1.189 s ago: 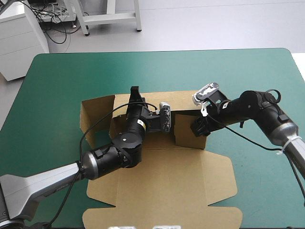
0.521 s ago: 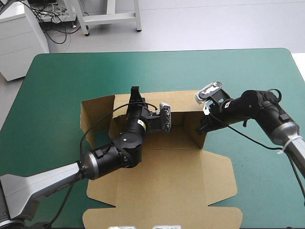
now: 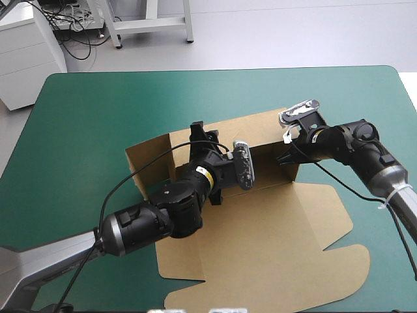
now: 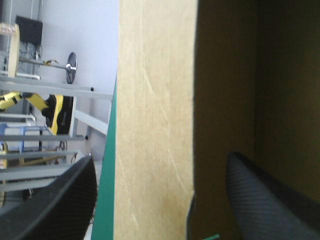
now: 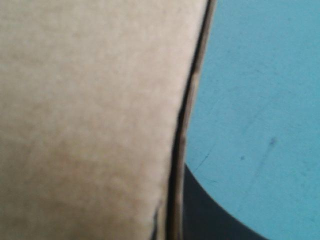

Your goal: Fold the box

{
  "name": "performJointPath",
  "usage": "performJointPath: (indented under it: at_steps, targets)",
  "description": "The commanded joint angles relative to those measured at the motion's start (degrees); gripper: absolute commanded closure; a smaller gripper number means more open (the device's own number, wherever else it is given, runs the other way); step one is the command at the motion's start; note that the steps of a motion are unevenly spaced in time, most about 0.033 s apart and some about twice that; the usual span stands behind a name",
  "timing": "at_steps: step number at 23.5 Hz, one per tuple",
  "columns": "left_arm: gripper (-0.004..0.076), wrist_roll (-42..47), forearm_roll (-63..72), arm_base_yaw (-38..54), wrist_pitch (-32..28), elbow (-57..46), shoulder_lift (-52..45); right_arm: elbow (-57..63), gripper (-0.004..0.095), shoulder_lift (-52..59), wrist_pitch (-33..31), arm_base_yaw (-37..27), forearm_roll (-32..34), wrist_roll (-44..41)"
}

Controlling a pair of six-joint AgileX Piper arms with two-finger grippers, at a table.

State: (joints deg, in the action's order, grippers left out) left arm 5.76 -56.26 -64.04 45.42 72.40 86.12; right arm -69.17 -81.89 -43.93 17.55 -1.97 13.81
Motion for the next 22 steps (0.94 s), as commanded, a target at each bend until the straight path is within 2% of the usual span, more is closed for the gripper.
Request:
performJointPath:
  at_steps: [1,4,6,8,9,13,16,22]
  targets:
    - [0.0187,-1.6,-1.2,-5.0,3.0,4.4,-3.0,-2.0,0.0930,1.9,4.9,0.1,6.9,-5.6]
    - [0.0190,-1.7,-1.2,-9.4,7.7,7.2,-3.0,-2.0,0.0931,1.9,4.8,-1.1,8.7,-7.7]
    - [0.0259,-3.0,-1.1,-9.8,10.0,9.2,-3.0,-2.0,0.0931,1.9,4.8,-1.5,8.7,-8.0]
    - [0.0688,-6.5,-0.8,-9.8,13.0,12.5,-3.0,-2.0,0.0931,1.9,4.7,-1.5,8.5,-8.1]
    - [0.0745,-7.9,-0.4,-9.8,13.7,13.5,-3.0,-2.0,0.0931,1.9,4.7,-1.5,8.2,-8.1]
    - [0.0730,-14.8,10.1,-7.6,16.6,21.4,-3.0,-2.0,0.0931,1.9,4.7,-1.5,7.8,-8.1]
    - [0.0730,-20.2,23.9,-1.0,17.9,27.2,-3.0,-2.0,0.0931,1.9,4.7,-1.5,7.8,-8.1]
    - [0.0730,-22.9,39.0,14.4,22.2,35.0,-3.3,-2.0,0.0931,1.9,4.7,-1.5,7.8,-8.1]
